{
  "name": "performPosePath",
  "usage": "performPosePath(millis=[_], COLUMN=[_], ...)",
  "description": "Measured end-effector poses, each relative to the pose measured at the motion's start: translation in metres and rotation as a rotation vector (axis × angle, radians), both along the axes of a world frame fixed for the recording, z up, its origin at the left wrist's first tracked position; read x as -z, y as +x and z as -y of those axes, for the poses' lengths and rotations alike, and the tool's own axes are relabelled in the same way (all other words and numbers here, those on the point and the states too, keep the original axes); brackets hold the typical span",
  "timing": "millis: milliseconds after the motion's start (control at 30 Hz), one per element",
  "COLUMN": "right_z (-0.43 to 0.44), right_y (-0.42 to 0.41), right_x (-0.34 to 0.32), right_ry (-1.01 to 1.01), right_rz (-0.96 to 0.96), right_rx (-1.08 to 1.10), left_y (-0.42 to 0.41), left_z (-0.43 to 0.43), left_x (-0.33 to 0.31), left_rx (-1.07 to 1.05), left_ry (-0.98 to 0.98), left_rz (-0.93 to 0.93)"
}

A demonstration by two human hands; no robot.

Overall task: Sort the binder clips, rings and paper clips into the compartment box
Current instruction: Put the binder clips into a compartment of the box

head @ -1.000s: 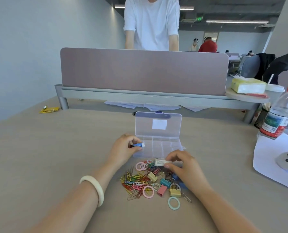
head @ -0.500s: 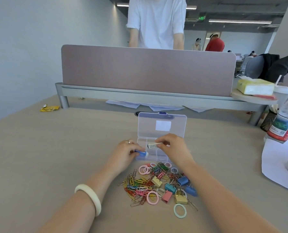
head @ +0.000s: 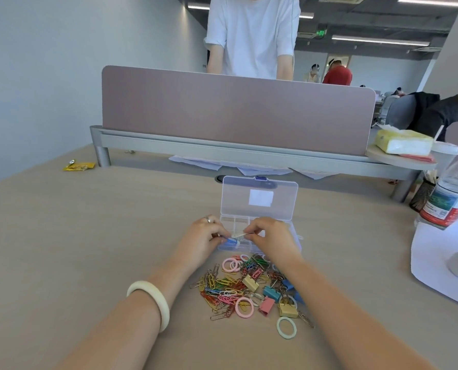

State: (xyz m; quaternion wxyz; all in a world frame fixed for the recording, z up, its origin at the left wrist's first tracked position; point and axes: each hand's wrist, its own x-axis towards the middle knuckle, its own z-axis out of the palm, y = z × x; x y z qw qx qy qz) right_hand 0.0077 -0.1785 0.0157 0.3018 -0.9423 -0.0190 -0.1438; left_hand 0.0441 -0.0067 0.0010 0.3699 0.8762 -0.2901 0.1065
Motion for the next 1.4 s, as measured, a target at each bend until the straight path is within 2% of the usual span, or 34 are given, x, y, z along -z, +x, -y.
performPosePath(millis=[333,567,700,833,1000,1133,1233,1400], right_z=[-0.003,0.002,0.019,0.048,0.071,0.074,0.065,0.06], right_y=[0.01,0.006,-0.007,-0.032,-0.059,-0.078,-0.081,-0.081], right_x=[0.009,0.014,0.009,0.005,-0.009,-0.009,-0.007,-0.005], right_ry=[0.025,-0.106,0.036,0.129,0.042,0.018,-0.068,-0.135], right_rz=[0.045,0.077,0.146,0.044,-0.162,-0.304,-0.292,-0.253], right_rx=[-0.062,-0.104,-0.035,-0.032,-0.094,-0.194,-0.249,-0.211], left_y=[0.004,0.0,-0.003,-0.017,-0.041,-0.048,-0.048,-0.046], left_z=[0.002,-0.001,-0.004,0.001,0.01,0.019,0.023,0.024], left_x=[0.003,0.005,0.004,-0.013,-0.032,-0.03,-0.021,-0.017], left_rx=[0.009,0.0,-0.042,0.034,0.296,0.35,0.329,0.326], left_ry=[-0.005,0.042,0.074,0.077,0.32,0.454,0.485,0.547], left_rz=[0.007,0.042,0.066,0.011,-0.203,-0.175,-0.146,-0.064])
